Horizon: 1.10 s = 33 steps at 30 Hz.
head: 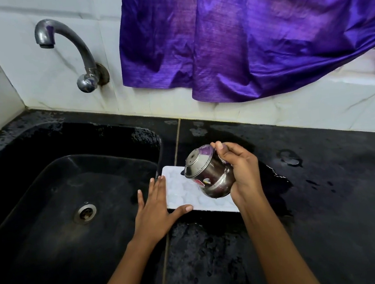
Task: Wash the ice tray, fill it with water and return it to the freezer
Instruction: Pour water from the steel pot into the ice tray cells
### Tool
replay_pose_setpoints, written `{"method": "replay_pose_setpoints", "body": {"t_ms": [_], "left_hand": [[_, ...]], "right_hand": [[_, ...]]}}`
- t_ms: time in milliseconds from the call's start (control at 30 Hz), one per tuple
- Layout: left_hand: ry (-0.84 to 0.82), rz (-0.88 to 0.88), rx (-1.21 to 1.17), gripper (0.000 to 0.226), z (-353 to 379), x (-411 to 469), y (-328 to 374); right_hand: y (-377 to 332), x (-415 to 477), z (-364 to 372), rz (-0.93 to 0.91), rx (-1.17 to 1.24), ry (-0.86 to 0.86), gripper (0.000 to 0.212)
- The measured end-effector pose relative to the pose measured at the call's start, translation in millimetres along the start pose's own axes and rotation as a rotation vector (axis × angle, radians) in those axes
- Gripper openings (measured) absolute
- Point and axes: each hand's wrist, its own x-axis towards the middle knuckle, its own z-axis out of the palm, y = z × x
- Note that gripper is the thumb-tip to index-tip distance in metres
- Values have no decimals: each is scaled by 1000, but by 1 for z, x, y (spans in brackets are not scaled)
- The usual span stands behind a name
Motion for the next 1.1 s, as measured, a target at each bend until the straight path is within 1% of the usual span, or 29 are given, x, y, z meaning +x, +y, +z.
{"method": "replay_pose_setpoints", "body": {"t_ms": [167,300,400,533,667,800,900,967,1100], "left_hand": [[4,0,-2,132,0,-1,0],[8,4,-13,133,1,0,0],[8,6,-7,131,1,0,-1],[10,6,-9,130,1,0,-1],[6,9,-6,127,1,-1,-1],[8,8,-4,129,0,-1,-1],[7,6,-7,130,1,-1,-1],[8,9,-5,128,1,-1,-1],[12,8,-11,129,1,-1,-2]], "right_hand": [[0,2,3,-14,-46,-11,13],[-1,2,6,-33,-55,-30,6],[-3,2,6,-51,-71,-38,6],[-6,2,7,-56,-50,-34,16],[-10,3,7,-65,-37,-36,14],[-12,3,8,-69,-13,-22,23],[-12,3,8,-65,-5,-24,24],[-12,2,8,-51,8,-19,21],[-10,2,5,3,58,-21,5]]}}
